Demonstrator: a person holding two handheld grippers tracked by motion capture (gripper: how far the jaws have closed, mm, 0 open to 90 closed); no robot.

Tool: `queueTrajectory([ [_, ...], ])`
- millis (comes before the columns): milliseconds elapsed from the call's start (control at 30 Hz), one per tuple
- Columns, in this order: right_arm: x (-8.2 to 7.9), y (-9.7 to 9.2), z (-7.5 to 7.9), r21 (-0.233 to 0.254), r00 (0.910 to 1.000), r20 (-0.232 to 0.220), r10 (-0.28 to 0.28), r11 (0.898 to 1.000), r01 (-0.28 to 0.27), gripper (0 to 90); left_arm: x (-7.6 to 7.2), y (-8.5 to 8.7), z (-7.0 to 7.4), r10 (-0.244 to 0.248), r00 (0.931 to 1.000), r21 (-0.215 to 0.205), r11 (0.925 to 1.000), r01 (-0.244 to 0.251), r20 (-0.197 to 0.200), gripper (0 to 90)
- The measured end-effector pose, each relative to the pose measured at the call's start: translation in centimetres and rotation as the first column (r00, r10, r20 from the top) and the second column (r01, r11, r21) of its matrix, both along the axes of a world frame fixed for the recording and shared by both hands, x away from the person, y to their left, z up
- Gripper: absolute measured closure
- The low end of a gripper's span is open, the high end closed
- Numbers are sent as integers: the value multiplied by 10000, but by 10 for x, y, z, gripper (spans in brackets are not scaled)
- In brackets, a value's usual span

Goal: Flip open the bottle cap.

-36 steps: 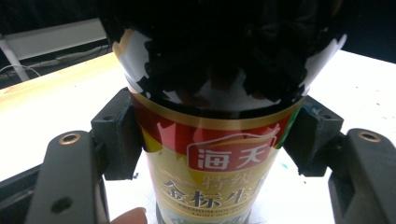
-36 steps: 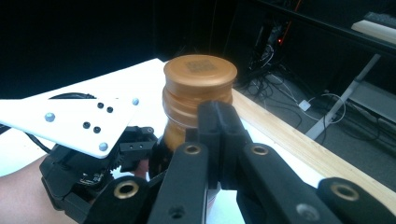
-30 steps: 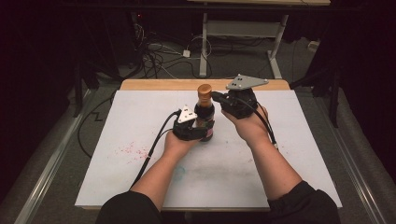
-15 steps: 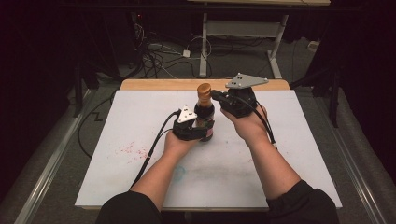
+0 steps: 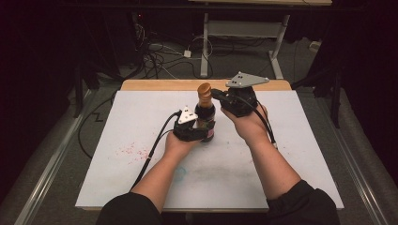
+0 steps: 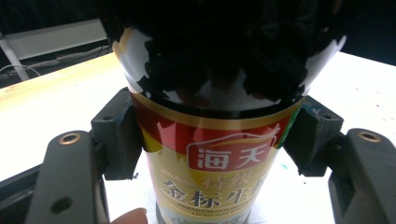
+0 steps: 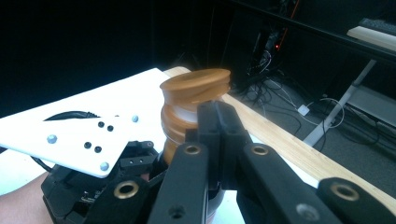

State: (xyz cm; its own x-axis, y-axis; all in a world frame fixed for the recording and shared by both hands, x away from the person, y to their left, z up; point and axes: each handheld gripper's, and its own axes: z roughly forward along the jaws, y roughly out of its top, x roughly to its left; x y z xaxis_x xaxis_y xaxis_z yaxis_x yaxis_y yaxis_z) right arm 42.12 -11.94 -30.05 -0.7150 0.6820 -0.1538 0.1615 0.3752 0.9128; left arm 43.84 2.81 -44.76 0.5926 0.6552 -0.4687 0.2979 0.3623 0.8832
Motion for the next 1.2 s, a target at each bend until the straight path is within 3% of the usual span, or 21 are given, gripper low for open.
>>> queueTrajectory([
  [600,0,4,6,39,9999,149,12,10000,-12,900,0,1,0,12,10000,-6,10000,-12,-23,292],
  [633,0,4,6,30,9999,148,2,10000,-2,900,0,4,-1,-144,9999,605,9981,144,1,292],
  [667,0,5,7,51,9999,159,20,10000,-21,900,0,0,0,8,10000,0,10000,-8,-17,292],
  [1000,-1,11,14,107,9994,317,102,9999,-105,900,-1,0,0,12,10000,2,10000,-12,13,291],
  [1033,-1,12,15,103,9993,350,122,9999,-125,900,0,-7,3,340,9994,-1076,9936,-351,-117,292],
  [1100,-1,15,17,146,9991,378,181,9997,-186,900,-1,-9,4,373,9992,-1373,9898,-388,-134,291],
  [1133,-1,16,18,132,9989,422,222,9997,-228,900,-1,-8,3,351,9993,-1098,9933,-360,-106,292],
  [1200,-2,20,20,81,9984,458,328,9994,-332,900,-1,-10,4,399,9992,-1395,9894,-410,-102,291],
])
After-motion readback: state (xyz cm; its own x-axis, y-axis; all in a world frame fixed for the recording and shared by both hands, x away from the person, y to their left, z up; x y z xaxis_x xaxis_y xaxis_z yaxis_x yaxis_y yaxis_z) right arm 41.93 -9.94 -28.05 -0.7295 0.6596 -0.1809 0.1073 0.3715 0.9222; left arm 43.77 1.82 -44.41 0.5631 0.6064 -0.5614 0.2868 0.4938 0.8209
